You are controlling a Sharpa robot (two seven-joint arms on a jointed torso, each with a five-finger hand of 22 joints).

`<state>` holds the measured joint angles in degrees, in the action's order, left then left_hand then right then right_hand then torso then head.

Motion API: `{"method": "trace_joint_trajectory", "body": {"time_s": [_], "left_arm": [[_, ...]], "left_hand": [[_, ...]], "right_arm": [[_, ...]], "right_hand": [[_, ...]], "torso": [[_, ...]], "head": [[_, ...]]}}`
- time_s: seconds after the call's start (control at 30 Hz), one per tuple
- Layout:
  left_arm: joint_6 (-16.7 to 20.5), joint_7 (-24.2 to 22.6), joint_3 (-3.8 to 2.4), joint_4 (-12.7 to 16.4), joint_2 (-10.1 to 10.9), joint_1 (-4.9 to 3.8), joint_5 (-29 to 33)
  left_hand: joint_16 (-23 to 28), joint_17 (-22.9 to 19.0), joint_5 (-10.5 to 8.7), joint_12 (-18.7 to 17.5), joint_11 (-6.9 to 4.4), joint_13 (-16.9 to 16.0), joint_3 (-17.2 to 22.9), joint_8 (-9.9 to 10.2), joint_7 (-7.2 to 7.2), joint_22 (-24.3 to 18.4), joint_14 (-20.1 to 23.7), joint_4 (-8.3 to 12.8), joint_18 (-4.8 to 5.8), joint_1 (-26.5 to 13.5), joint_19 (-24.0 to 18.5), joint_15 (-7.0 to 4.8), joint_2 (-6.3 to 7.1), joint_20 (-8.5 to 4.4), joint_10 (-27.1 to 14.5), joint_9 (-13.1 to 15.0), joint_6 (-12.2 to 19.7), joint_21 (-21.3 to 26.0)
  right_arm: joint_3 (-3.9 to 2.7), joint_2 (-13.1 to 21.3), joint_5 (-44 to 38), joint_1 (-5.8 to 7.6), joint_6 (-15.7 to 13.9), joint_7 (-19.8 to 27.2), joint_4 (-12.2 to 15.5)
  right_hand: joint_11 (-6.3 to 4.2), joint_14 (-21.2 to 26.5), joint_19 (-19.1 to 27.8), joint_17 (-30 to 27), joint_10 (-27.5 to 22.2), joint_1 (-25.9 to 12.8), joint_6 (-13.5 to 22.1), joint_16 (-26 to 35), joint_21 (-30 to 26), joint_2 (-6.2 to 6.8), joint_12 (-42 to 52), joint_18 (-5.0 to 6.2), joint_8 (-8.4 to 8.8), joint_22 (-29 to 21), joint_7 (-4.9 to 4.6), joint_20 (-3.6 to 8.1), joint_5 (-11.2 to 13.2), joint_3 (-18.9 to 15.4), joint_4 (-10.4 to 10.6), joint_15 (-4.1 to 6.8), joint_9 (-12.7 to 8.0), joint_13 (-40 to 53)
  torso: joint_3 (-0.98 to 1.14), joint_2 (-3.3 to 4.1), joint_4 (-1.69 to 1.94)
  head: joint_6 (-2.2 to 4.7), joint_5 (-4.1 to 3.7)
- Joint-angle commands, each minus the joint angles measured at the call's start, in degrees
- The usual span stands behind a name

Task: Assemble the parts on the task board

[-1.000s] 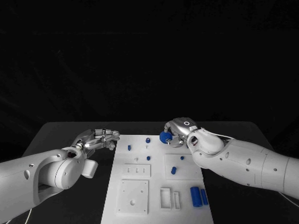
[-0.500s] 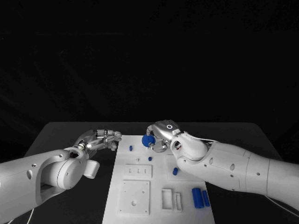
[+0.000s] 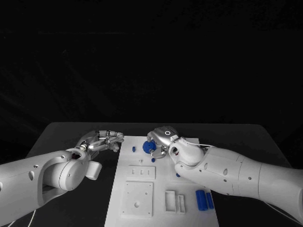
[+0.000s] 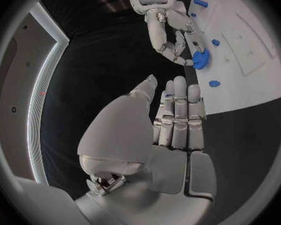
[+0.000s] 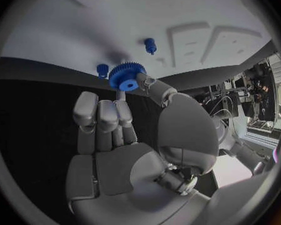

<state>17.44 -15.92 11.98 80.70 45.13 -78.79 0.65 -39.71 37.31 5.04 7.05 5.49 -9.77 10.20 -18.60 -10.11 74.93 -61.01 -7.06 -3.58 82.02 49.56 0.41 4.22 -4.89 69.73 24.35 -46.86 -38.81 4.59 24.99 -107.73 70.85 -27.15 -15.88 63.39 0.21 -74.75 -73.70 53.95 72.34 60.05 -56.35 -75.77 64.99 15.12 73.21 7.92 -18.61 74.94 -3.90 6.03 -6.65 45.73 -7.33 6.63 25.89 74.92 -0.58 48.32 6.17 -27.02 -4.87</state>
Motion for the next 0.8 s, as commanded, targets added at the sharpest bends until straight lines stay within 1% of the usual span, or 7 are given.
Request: {"method": "trace_joint_trajectory", "body": {"time_s": [0.03, 0.27, 0.5, 0.6, 0.67, 0.77, 0.8], "left_arm": [[-0.26, -0.30, -0.04, 0.01, -0.09, -0.04, 0.10], [-0.34, -0.28, -0.05, -0.02, -0.21, -0.04, 0.10], [-0.32, -0.25, -0.05, -0.05, -0.16, -0.04, 0.10], [-0.33, -0.24, -0.05, -0.04, -0.16, -0.04, 0.10], [-0.33, -0.24, -0.05, -0.05, -0.17, -0.04, 0.10], [-0.37, -0.23, -0.05, -0.07, -0.21, -0.04, 0.10], [-0.36, -0.20, -0.05, -0.08, -0.22, -0.04, 0.10]], "left_hand": [[-0.08, -0.07, -0.20, -0.36, 0.26, -0.06, 0.06, 0.31, 0.10, 0.41, 0.22, -0.36, -0.91, 0.56, -0.16, 0.01, 0.15, -0.36, 0.23, 0.02, -0.42, -0.24], [-0.09, -0.08, -0.20, -0.39, 0.26, -0.08, 0.03, 0.32, 0.09, 0.40, 0.21, -0.39, -0.91, 0.58, -0.17, 0.01, 0.15, -0.35, 0.24, 0.02, -0.42, -0.25], [-0.09, -0.09, -0.20, -0.42, 0.26, -0.10, 0.00, 0.34, 0.09, 0.40, 0.22, -0.43, -0.90, 0.58, -0.17, 0.01, 0.14, -0.35, 0.25, 0.02, -0.42, -0.26], [-0.10, -0.09, -0.20, -0.43, 0.26, -0.11, -0.01, 0.34, 0.09, 0.39, 0.22, -0.44, -0.90, 0.58, -0.17, 0.01, 0.15, -0.35, 0.25, 0.02, -0.42, -0.27], [-0.10, -0.09, -0.20, -0.44, 0.27, -0.11, -0.01, 0.35, 0.09, 0.39, 0.22, -0.44, -0.90, 0.59, -0.17, 0.01, 0.15, -0.35, 0.25, 0.03, -0.42, -0.27], [-0.10, -0.10, -0.20, -0.44, 0.27, -0.12, -0.02, 0.35, 0.09, 0.39, 0.22, -0.45, -0.90, 0.59, -0.17, 0.01, 0.15, -0.35, 0.25, 0.03, -0.42, -0.27], [-0.10, -0.10, -0.20, -0.45, 0.27, -0.12, -0.03, 0.35, 0.09, 0.39, 0.22, -0.45, -0.90, 0.59, -0.17, 0.01, 0.15, -0.35, 0.25, 0.03, -0.42, -0.27]], "right_arm": [[0.13, -0.33, -0.98, -0.11, 1.22, -0.10, -0.72], [0.73, -0.92, -0.98, -0.19, 1.87, -0.10, -1.56], [0.80, -0.94, -0.95, -0.20, 2.69, -0.29, -2.18], [0.83, -1.00, -0.50, -0.20, 2.62, -0.22, -2.45], [0.85, -1.12, 0.22, -0.20, 2.22, -0.05, -2.73], [0.87, -1.28, 0.94, -0.20, 1.68, 0.16, -2.94], [0.89, -1.31, 1.05, -0.20, 1.49, 0.20, -2.95]], "right_hand": [[-1.03, 0.18, -0.29, 0.09, 2.10, 0.47, -1.77, 0.19, 0.19, -0.10, -0.11, 7.08, -0.31, 0.82, -1.65, 0.25, 0.10, 0.15, 0.02, 0.35, 0.65, 2.75], [-1.01, 0.18, -0.27, 0.10, 2.00, 0.43, -1.70, 0.23, 0.20, -0.07, -0.21, 7.08, -0.26, 0.82, -1.68, 0.24, 0.20, 0.06, 0.03, 0.33, 0.64, 2.69], [-0.96, 0.20, -0.18, 0.11, 1.63, 0.36, -1.51, 0.32, 0.17, 0.10, -0.54, 7.08, -0.13, 0.82, -1.73, 0.21, 0.43, -0.08, 0.03, 0.28, 0.61, 2.48], [-0.84, 0.23, -0.02, 0.11, 0.75, 0.22, -1.11, 0.49, 0.10, 0.65, -1.40, 7.08, 0.14, 0.80, -1.86, 0.15, 0.75, -0.26, 0.07, 0.18, 0.51, 1.93], [-0.55, 0.25, 0.09, 0.11, 0.28, 0.15, 0.09, 0.64, 0.03, 1.06, -1.86, 7.08, 0.86, 0.77, -2.19, 0.12, 0.99, -0.31, 0.17, -0.07, 0.20, 1.64], [0.70, 0.26, 0.28, 0.21, -0.92, -0.50, 4.21, 0.83, -0.08, 1.75, -3.01, 7.08, 3.22, 0.76, -3.40, 0.14, 2.65, -1.23, 0.01, -1.21, -0.90, 0.86], [0.77, 0.26, 0.31, 0.23, -1.01, -0.51, 4.40, 0.84, -0.10, 1.80, -3.09, 7.08, 3.32, 0.75, -3.55, 0.15, 2.79, -1.31, -0.03, -1.31, -0.95, 0.80]], "torso": [[-0.03, 0.02, 0.10], [0.03, 0.01, -0.02], [0.11, -0.01, -0.10], [0.10, 0.00, -0.16], [0.13, -0.01, -0.18], [0.15, -0.01, -0.17], [0.17, -0.01, -0.17]], "head": [[-0.10, 0.07], [-0.14, 0.26], [-0.08, 0.30], [-0.11, 0.30], [-0.12, 0.37], [-0.09, 0.35], [-0.07, 0.35]]}}
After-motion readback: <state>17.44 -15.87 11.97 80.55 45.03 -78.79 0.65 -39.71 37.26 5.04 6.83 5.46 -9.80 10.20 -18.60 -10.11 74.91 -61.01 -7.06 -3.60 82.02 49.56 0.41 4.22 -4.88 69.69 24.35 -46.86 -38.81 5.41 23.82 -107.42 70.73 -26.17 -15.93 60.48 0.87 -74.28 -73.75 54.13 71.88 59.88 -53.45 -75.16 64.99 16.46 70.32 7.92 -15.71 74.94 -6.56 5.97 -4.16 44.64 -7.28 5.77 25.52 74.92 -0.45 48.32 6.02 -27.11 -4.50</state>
